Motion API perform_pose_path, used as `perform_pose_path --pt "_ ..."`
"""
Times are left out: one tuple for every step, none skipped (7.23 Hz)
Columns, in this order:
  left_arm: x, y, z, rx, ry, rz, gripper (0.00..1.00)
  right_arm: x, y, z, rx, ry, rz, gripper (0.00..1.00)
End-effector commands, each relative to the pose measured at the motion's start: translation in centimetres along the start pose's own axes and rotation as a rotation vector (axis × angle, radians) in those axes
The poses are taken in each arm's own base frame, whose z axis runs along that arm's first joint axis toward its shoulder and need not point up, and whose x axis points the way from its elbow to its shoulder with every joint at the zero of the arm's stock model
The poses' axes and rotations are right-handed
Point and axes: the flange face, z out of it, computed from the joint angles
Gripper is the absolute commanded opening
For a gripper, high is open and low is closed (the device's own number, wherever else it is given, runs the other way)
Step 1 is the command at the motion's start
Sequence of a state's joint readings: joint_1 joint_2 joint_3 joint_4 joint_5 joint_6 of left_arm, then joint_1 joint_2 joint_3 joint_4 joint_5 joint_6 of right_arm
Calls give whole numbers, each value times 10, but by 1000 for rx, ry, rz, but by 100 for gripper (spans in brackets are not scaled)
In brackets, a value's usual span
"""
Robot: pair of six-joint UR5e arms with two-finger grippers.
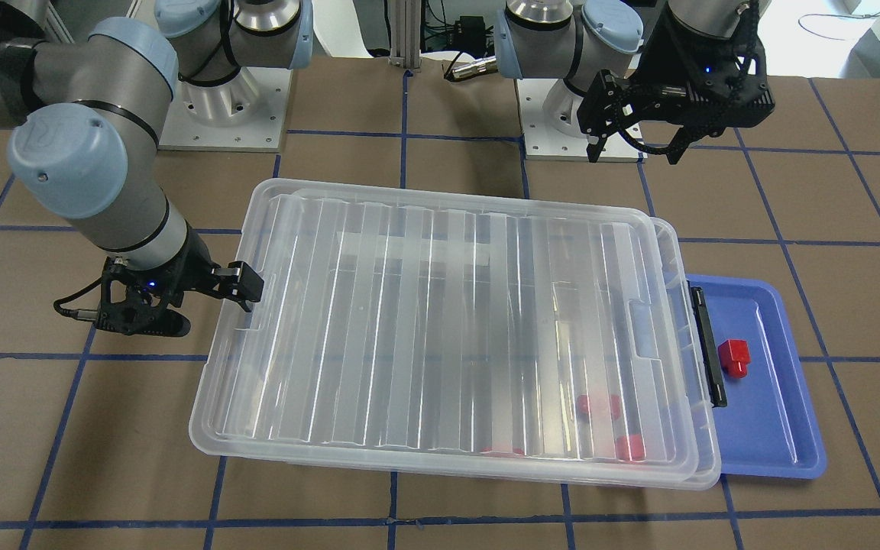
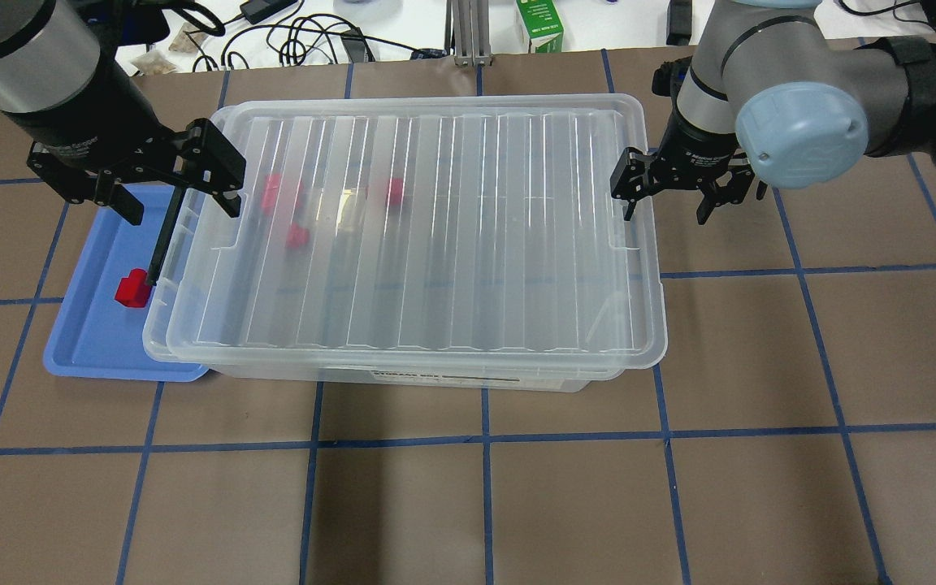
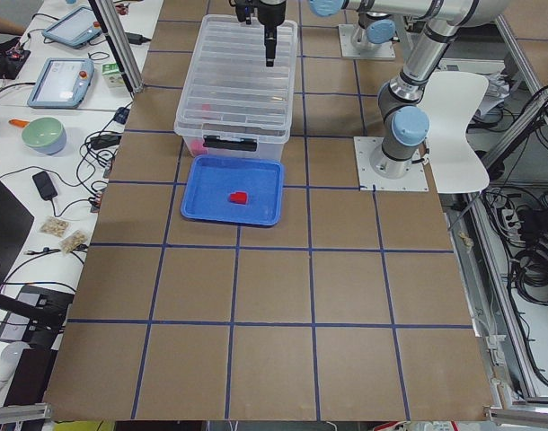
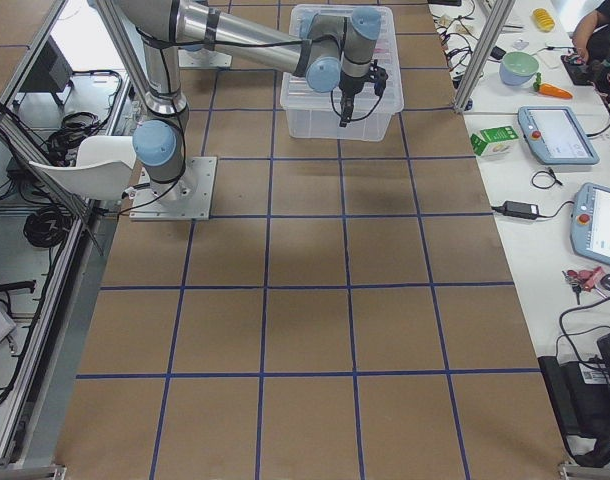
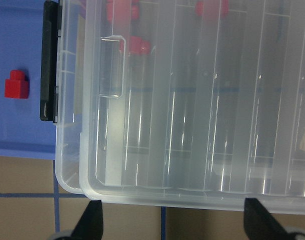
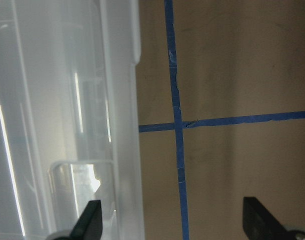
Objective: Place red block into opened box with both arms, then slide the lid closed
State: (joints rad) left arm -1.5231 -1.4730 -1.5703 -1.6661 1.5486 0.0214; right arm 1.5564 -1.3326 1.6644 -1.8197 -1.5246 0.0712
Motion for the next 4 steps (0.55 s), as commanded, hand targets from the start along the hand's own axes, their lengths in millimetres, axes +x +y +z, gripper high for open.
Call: perform_pose_path --pt "-1 3 0 -29 -2 -6 100 6 -3 2 -3 10 8 100" --pt "-4 -7 4 -11 -13 -1 100 8 -3 2 -2 25 10 100" --pt "-4 -14 1 45 -17 -2 100 12 -4 2 -2 48 11 100" --pt "-5 -13 0 49 -29 -4 100 17 -5 0 -2 60 17 100"
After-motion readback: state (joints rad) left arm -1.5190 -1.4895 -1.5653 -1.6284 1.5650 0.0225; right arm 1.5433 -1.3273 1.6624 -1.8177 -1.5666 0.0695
